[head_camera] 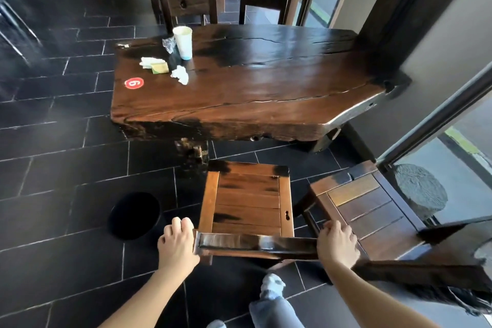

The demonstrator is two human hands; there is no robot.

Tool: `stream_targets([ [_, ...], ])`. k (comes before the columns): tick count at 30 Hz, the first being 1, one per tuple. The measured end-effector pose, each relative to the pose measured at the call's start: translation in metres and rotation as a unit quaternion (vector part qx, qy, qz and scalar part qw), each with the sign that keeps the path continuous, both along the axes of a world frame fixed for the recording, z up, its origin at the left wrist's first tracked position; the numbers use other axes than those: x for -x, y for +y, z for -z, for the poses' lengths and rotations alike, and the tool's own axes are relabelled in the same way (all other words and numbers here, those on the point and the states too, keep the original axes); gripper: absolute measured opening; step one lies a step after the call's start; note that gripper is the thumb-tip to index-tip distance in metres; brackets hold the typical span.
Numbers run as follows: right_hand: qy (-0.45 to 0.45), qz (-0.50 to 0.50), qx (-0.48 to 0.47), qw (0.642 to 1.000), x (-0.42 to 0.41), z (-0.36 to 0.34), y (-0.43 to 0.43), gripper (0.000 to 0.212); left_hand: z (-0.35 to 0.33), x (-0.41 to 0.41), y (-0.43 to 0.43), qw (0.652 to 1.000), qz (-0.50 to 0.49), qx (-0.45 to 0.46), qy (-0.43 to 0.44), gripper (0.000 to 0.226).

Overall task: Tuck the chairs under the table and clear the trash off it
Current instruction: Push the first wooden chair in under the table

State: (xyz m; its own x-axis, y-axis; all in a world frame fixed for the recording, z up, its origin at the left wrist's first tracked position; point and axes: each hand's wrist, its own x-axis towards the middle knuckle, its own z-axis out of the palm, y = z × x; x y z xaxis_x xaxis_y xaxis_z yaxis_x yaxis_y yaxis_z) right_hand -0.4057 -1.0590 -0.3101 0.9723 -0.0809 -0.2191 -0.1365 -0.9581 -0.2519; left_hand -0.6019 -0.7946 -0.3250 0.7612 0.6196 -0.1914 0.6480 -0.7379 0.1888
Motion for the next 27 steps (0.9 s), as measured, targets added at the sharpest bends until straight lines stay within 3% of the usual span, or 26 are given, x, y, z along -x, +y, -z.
stream_targets([
  [2,-0.045,-0.041,-0.02,0.998,-0.004,0.004,-0.008,0.023,0.002,-0.004,0.0,1.0,-0.003,0.021,-0.008,0.05],
  [7,-0.052,-0.076,-0.011,0.996,-0.019,0.001,-0.008,0.028,0.001,-0.011,0.004,1.0,-0.009,0.025,-0.013,0.052],
  [19,0.001,-0.166,-0.026,0.986,-0.132,0.01,-0.008,0.025,-0.001,-0.077,-0.029,0.989,-0.113,0.068,-0.061,0.059],
  [23,0.008,-0.194,-0.019,0.981,-0.154,0.008,-0.013,0.025,0.008,-0.087,-0.04,0.991,-0.104,0.067,-0.056,0.062],
  [27,0.008,-0.219,-0.023,0.975,-0.164,0.013,-0.018,0.024,0.001,-0.092,-0.052,0.98,-0.16,0.081,-0.086,0.062],
])
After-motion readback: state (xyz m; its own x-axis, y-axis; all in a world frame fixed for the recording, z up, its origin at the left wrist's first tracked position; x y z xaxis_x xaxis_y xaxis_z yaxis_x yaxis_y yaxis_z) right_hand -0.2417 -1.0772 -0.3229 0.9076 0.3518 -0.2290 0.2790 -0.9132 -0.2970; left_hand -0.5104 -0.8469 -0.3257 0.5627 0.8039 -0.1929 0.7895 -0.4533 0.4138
